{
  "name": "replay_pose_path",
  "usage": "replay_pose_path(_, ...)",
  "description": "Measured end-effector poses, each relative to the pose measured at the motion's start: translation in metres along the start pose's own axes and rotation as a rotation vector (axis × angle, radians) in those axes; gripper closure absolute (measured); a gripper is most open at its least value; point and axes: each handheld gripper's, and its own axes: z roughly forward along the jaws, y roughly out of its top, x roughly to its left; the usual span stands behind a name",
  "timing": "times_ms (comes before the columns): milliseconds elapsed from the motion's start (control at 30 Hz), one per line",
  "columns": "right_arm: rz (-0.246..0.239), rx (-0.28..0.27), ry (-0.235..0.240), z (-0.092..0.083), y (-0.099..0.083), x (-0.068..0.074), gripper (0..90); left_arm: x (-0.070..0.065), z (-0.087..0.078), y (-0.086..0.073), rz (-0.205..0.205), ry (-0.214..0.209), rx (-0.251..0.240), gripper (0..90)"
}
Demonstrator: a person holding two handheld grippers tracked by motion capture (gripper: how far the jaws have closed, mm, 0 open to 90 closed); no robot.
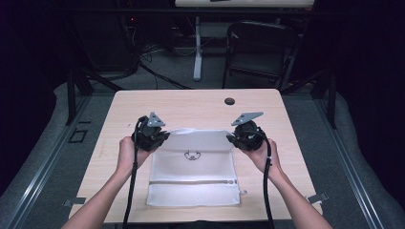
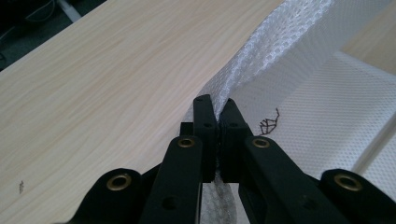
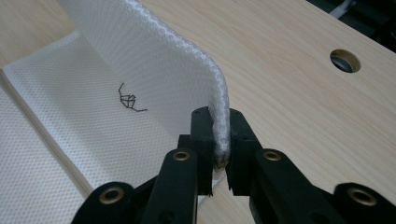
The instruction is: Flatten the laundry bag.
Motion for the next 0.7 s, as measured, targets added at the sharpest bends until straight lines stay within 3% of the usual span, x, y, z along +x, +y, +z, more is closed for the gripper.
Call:
replay_pose_path(433, 0.069, 0.025, -0.012, 0.029, 0.001, -0.018, 82.5, 0.011, 0.030, 0.006, -0.019, 0.026, 0.028, 88.8)
replay_pose_path(700, 0.099, 0.004, -0.023, 0.019, -0.002, -0.025, 68.1, 0.018, 0.047, 0.010, -0.027, 0.049, 0.047, 88.7)
